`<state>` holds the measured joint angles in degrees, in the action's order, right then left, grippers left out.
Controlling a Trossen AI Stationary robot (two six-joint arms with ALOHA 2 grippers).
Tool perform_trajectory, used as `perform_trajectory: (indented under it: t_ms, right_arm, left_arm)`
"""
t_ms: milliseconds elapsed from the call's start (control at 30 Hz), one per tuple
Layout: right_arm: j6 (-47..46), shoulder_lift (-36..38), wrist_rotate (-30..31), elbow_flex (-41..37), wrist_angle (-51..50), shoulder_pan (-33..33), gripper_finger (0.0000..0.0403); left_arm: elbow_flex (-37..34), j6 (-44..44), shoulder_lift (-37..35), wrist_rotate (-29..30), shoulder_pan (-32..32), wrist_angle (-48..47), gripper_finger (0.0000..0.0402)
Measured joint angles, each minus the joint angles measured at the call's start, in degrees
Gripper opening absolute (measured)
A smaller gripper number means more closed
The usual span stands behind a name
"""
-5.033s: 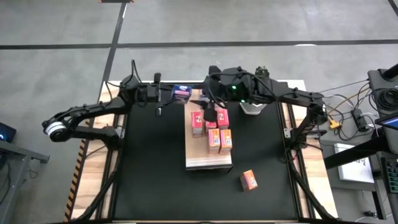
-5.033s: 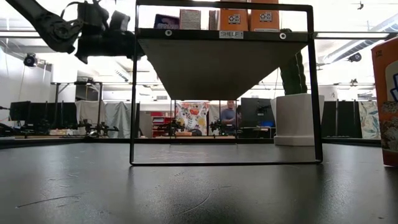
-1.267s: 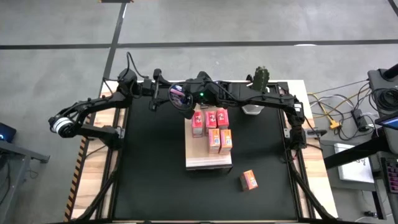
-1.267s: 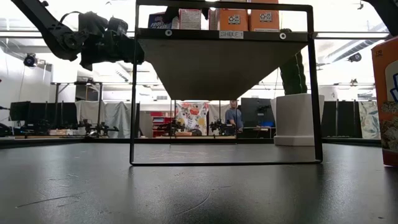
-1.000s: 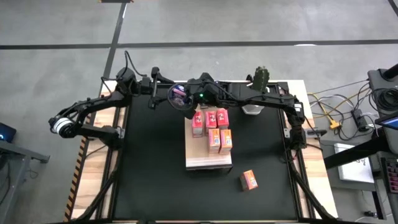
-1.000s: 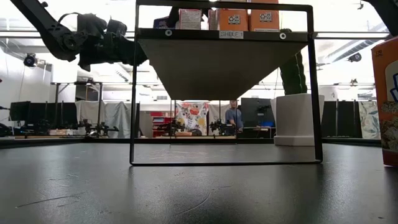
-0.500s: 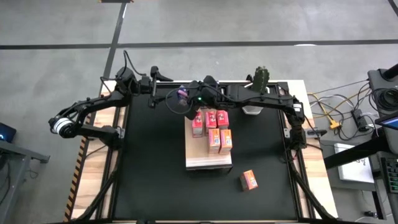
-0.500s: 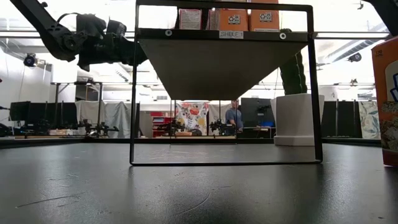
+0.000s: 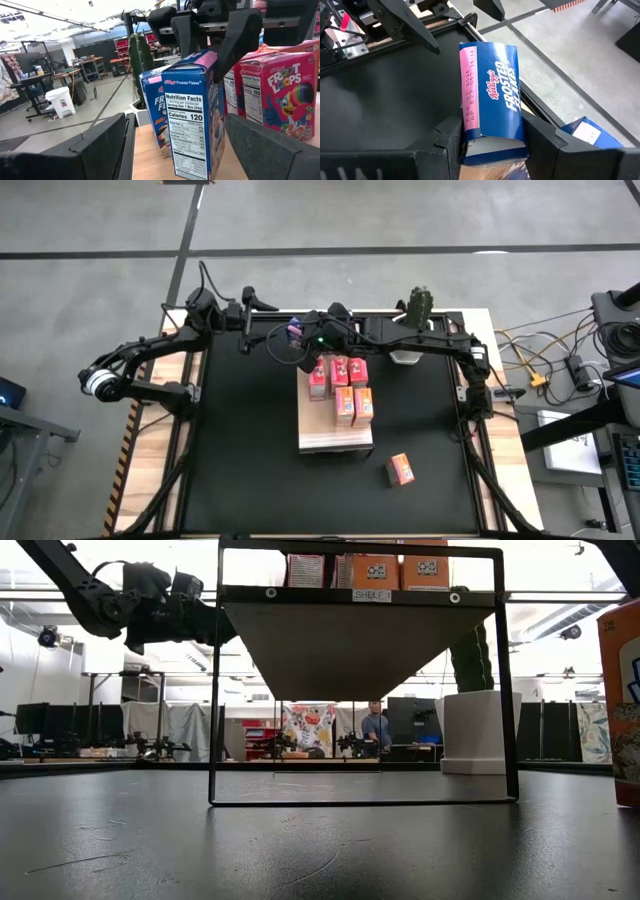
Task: Stack cereal on shelf
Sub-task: Put the blue cereal box aligned with the other red cereal box on the shelf
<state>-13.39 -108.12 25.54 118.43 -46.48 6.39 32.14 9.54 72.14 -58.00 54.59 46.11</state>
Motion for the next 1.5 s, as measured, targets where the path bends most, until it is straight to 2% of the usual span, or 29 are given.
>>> perform_trajectory:
  t_ms: [167,567,800,967,1100,1267,1400,1500]
  right_arm:
    - [-0.57,0.0,0.0,-0.02,0.02,0.02,0.0149]
    - [-2.1,0.0,0.02,-0.37,-0.04,0.26,0.0214]
    - [-1.98,0.02,0.0,1.52,-0.37,0.26,0.0215]
    - [2.83,0.37,-0.3,5.68,-1.76,-0.65,0.0212]
    - [8.15,2.24,-0.19,6.67,-2.02,-2.38,0.0194]
    - [10.46,5.05,0.09,5.72,-2.45,-4.5,0.0144]
    - [11.06,6.1,0.15,3.93,-2.71,-6.14,0.0097]
    - [11.16,6.47,0.11,3.07,-2.67,-7.07,0.0066]
  left_arm:
    - [-0.01,0.0,0.0,0.0,0.0,0.04,0.0325]
    - [-0.02,0.0,0.0,-0.02,0.0,0.02,0.0325]
    - [-0.02,0.0,0.0,-0.02,0.0,0.02,0.0325]
    - [-0.02,0.39,-0.45,-0.01,-1.08,0.63,0.0315]
    - [-0.02,0.87,-2.16,-0.08,-2.66,0.25,0.0292]
    - [-0.52,1.38,-6.64,-0.06,-3.82,-2.66,0.0237]
    - [-0.9,7.02,-11.1,-0.87,-6.27,-11.35,0.0181]
    - [-0.9,15.12,-13.3,-1.51,-8.86,-19.63,0.0137]
